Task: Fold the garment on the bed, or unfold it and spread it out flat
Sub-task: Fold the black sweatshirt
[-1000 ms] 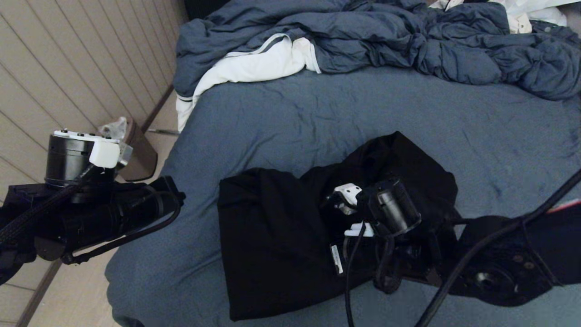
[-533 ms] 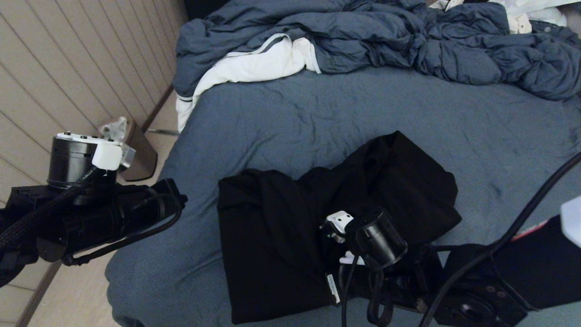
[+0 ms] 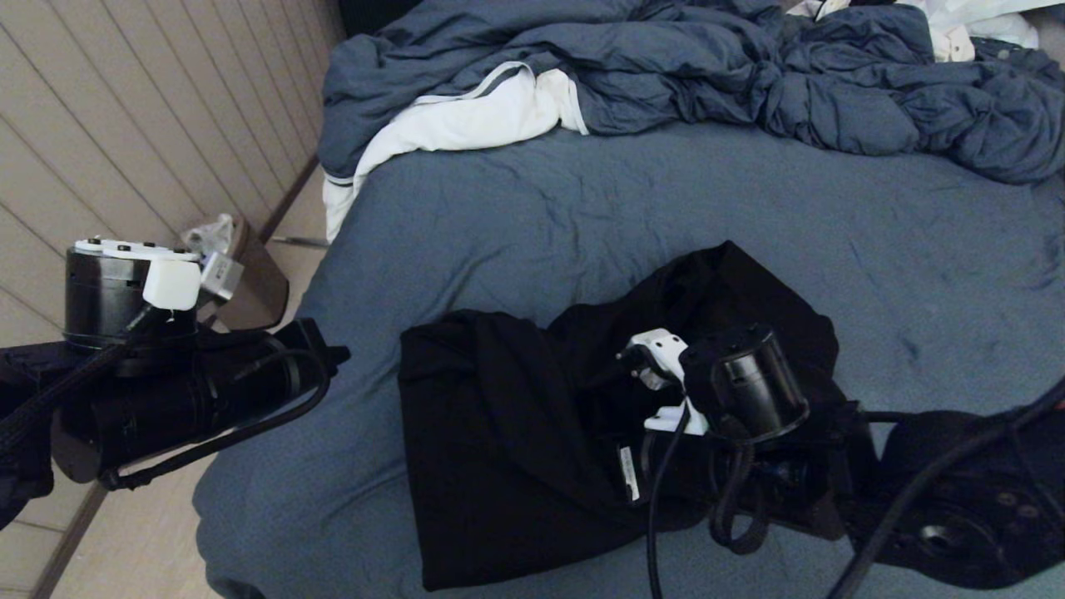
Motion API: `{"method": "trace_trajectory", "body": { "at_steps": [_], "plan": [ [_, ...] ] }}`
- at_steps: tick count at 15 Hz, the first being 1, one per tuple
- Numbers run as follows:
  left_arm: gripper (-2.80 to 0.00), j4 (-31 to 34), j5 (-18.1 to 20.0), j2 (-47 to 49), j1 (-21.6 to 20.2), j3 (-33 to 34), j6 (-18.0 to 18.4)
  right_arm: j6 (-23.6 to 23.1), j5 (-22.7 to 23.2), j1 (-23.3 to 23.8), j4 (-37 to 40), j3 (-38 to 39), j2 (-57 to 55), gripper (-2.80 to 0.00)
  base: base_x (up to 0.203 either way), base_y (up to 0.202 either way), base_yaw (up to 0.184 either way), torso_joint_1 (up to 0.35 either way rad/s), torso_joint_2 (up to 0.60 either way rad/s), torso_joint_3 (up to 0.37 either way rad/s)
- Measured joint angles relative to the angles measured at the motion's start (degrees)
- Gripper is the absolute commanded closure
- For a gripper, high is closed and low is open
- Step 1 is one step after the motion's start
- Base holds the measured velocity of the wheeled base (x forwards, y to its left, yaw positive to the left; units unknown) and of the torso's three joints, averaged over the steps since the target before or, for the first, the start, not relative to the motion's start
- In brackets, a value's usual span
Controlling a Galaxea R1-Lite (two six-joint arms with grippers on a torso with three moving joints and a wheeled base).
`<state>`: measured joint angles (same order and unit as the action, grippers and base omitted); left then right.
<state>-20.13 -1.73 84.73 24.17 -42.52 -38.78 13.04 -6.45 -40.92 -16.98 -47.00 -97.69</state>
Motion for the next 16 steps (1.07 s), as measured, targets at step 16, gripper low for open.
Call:
{"method": "trace_trajectory", "body": {
  "at_steps": [16],
  "plan": [
    [0.00,0.21,-0.96,2.76,-0.11,0.83,0.44,-13.01,9.92,33.68,41.76,-39.00,-1.50,0.00,0.000,0.000,0.000,0.000,0.00,0.000]
  ]
}}
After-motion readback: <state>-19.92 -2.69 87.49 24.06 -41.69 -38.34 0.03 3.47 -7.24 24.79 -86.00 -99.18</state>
